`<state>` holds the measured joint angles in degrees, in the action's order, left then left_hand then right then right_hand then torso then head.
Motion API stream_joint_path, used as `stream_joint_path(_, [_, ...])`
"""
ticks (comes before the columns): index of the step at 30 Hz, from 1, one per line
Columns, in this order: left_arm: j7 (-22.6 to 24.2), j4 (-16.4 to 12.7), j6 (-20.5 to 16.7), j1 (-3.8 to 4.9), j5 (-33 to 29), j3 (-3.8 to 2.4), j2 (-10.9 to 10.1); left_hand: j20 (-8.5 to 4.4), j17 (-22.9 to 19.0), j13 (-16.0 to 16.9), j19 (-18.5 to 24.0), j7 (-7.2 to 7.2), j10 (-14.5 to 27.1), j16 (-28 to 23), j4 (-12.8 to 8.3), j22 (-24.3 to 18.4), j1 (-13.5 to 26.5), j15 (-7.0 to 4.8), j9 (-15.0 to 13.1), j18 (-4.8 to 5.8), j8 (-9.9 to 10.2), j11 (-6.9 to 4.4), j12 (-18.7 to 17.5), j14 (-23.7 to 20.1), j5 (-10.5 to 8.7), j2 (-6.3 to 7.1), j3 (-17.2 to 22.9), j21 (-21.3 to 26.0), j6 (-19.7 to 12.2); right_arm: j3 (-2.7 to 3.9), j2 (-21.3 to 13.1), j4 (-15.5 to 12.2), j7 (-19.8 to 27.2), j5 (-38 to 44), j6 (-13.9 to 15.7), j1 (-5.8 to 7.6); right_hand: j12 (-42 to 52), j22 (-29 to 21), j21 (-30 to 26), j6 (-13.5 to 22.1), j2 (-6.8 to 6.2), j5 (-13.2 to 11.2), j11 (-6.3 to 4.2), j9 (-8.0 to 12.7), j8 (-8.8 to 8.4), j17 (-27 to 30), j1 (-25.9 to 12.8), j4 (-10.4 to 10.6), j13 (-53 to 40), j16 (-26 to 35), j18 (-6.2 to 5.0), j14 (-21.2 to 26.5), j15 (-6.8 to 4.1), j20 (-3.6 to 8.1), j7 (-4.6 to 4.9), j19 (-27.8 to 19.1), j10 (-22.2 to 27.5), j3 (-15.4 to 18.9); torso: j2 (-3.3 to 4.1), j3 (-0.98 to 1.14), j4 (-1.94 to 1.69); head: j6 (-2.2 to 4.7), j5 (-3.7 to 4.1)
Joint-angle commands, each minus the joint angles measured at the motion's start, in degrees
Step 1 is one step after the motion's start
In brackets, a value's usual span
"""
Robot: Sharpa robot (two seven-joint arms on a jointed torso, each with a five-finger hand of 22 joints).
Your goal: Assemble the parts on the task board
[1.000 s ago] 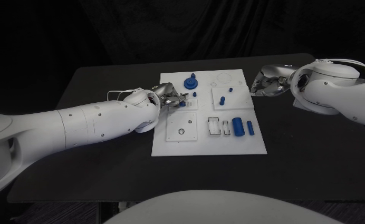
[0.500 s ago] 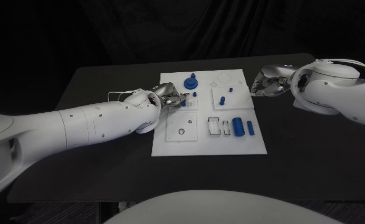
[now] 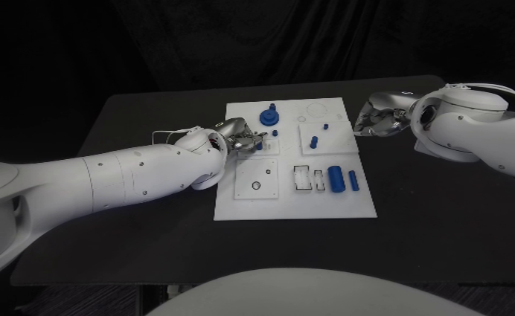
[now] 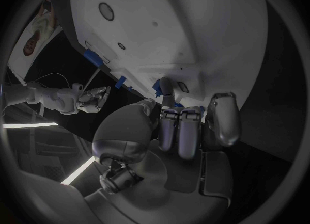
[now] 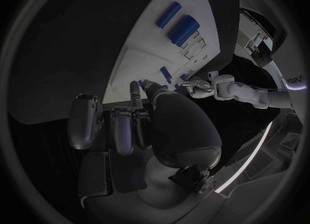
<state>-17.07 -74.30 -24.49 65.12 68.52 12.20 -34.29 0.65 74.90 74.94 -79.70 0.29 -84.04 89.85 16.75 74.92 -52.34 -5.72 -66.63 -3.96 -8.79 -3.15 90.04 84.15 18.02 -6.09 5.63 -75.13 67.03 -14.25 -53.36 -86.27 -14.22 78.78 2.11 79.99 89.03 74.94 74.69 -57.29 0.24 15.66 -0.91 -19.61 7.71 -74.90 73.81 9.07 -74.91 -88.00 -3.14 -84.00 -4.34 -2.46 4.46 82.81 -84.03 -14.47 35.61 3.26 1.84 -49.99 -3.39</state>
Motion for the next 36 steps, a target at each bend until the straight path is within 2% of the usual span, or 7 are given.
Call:
stream_joint_path(1, [0.53,-1.52,-1.78,-0.12,-0.27,-0.02,-1.01,-0.18,15.10,15.06,-0.75,-0.19,-5.96,0.15,-0.06,5.16,-1.99,-0.39,-2.88,-0.11,-1.27,-0.48,-0.04,5.85,-0.13,0.63,-0.69,-0.52,-0.92,0.04,-0.20,-0.13,-0.80,0.12,0.57,-0.14,-0.13,9.91,-0.32,-0.45,0.03,0.05,0.29,-0.09,0.03,-13.03,0.50,-0.49,-13.87,0.21,-0.54,-5.22,0.36,0.00,0.00,-0.48,-4.69,0.00,-0.01,-0.03,0.02,-0.01,-0.07])
stream_joint_path(7, [0.23,-5.07,-2.77,1.25,-0.27,-0.02,-3.86,-0.27,15.10,15.06,-1.10,-0.16,-5.96,0.15,-0.26,5.61,-5.14,-0.46,-5.80,0.00,-1.94,-0.50,-0.04,5.85,-0.09,1.96,-0.87,-0.79,-2.66,0.04,-0.31,-0.09,-0.61,0.12,1.14,-0.14,-0.02,9.92,-0.32,-0.51,0.02,0.03,0.30,-0.12,0.04,-13.13,0.52,-0.59,-13.99,0.10,-0.53,-5.26,0.37,0.00,0.00,-0.46,-4.82,-0.01,-0.03,-0.02,-0.01,-0.01,0.01])
stream_joint_path(14, [2.40,-7.05,0.07,5.59,-0.27,-0.02,-6.97,-0.17,15.10,15.06,-1.78,0.12,-5.96,0.15,-0.42,6.55,-8.91,-0.24,-8.35,0.27,-2.06,-0.23,-0.04,5.85,4.23,3.21,-0.33,-1.68,-4.90,0.04,-0.27,0.11,-0.20,0.12,1.95,-0.13,-0.02,9.94,-0.25,-0.53,-0.03,0.02,0.30,-0.13,0.05,-13.13,0.51,-0.62,-13.99,0.10,-0.51,-5.26,0.37,0.00,0.01,-0.41,-4.82,0.02,-0.01,-0.05,0.13,-0.01,0.07])
stream_joint_path(15, [3.21,-7.06,0.41,6.14,-0.27,-0.02,-7.30,-0.14,15.10,15.06,-2.31,0.03,-5.96,0.15,-1.44,7.20,-11.35,-0.29,-8.96,0.51,-2.32,-0.33,-0.04,5.85,6.03,4.04,0.35,-2.55,-5.45,0.04,-0.26,0.14,-0.13,0.12,2.08,-0.13,-0.02,9.94,-0.25,-0.53,-0.03,0.02,0.30,-0.13,0.05,-13.13,0.51,-0.62,-13.99,0.10,-0.51,-5.26,0.37,0.00,0.01,-0.41,-4.82,0.02,-0.02,-0.04,0.16,-0.01,0.08])
stream_joint_path(21, [4.78,-6.13,3.93,9.33,-0.27,-0.02,-8.69,-0.05,15.10,15.06,-3.18,0.15,-5.96,0.15,-0.84,8.43,-14.24,-0.18,-9.59,0.92,-2.78,-0.22,-0.04,5.85,6.12,5.60,0.79,-4.08,-6.34,0.04,-0.21,0.29,0.36,0.12,2.76,-0.13,0.05,9.97,-0.19,-0.55,-0.08,0.00,0.30,-0.14,0.05,-13.18,0.48,-0.65,-14.07,0.05,-0.50,-5.28,0.37,0.00,0.01,-0.37,-4.90,0.05,0.03,0.04,0.19,-0.01,0.02])
stream_joint_path(31, [0.36,0.63,14.12,10.80,-6.37,-0.02,-6.11,0.24,15.10,15.06,-2.92,0.82,-5.96,0.15,-0.29,8.49,-15.26,0.21,-9.31,0.85,-1.96,0.31,-0.04,5.85,5.61,5.64,1.07,-3.80,-8.47,0.04,-0.16,0.42,0.73,0.12,2.88,-0.14,0.07,10.00,-0.09,-0.58,-0.10,0.00,0.30,-0.15,0.06,-13.21,0.48,-0.68,-14.10,0.02,-0.47,-5.29,0.37,-0.01,0.00,-0.32,-4.93,0.05,0.02,0.08,-0.04,-0.01,0.12])
stream_joint_path(36, [-0.40,4.49,17.16,10.91,-7.64,-0.02,-3.86,0.67,15.10,15.06,-2.85,1.31,-5.96,0.15,-0.11,8.67,-14.30,0.65,-9.09,0.85,-1.65,0.78,-0.04,5.85,2.31,5.46,0.33,-3.75,-8.91,0.04,-0.10,0.45,0.69,0.12,2.77,-0.16,0.03,9.97,-0.18,-0.60,-0.10,0.00,0.30,-0.16,0.06,-13.19,0.50,-0.71,-14.05,0.04,-0.49,-5.28,0.37,-0.01,-0.01,-0.36,-4.88,0.05,0.20,-0.15,0.04,-0.01,0.07])
